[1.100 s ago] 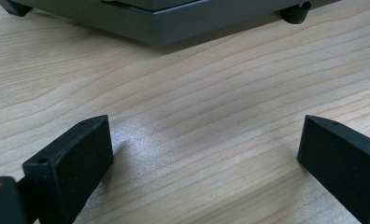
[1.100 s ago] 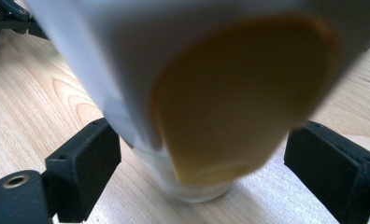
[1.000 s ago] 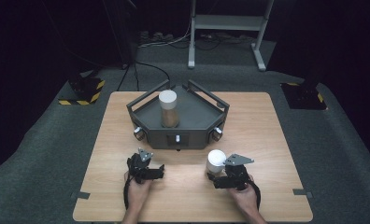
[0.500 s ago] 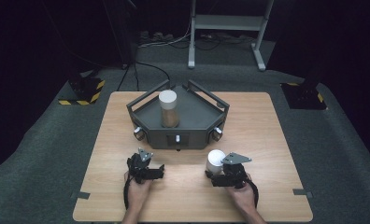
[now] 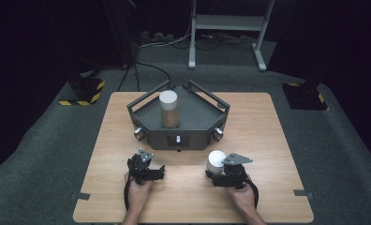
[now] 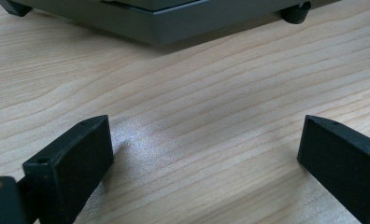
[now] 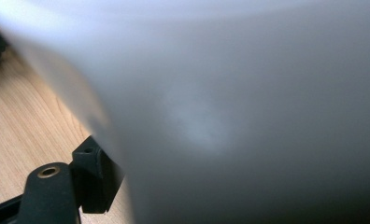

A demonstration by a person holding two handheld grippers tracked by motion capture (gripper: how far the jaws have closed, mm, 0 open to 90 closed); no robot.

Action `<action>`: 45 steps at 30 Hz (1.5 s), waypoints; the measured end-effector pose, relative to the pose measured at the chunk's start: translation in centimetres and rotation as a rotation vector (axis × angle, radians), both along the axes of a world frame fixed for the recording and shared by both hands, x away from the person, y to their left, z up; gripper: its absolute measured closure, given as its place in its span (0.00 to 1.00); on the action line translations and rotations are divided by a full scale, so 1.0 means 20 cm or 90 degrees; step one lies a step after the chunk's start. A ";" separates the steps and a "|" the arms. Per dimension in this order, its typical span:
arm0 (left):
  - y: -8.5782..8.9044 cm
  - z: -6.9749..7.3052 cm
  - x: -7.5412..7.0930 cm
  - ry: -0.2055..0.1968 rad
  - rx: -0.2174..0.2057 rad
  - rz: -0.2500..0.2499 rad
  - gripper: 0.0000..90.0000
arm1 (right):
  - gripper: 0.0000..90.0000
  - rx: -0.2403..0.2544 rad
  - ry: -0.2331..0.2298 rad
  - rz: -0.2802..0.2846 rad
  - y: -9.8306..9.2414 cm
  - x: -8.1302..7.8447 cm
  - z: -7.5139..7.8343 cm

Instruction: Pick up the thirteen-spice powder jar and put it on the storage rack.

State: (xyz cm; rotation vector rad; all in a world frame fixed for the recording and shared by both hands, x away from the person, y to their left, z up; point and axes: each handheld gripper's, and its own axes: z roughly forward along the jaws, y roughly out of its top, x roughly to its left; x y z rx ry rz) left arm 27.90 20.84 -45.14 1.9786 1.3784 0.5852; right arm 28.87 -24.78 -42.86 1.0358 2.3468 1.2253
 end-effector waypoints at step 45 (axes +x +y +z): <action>0.00 0.00 0.00 0.000 0.000 0.000 0.04 | 0.33 0.001 -0.015 0.017 -0.02 0.01 0.00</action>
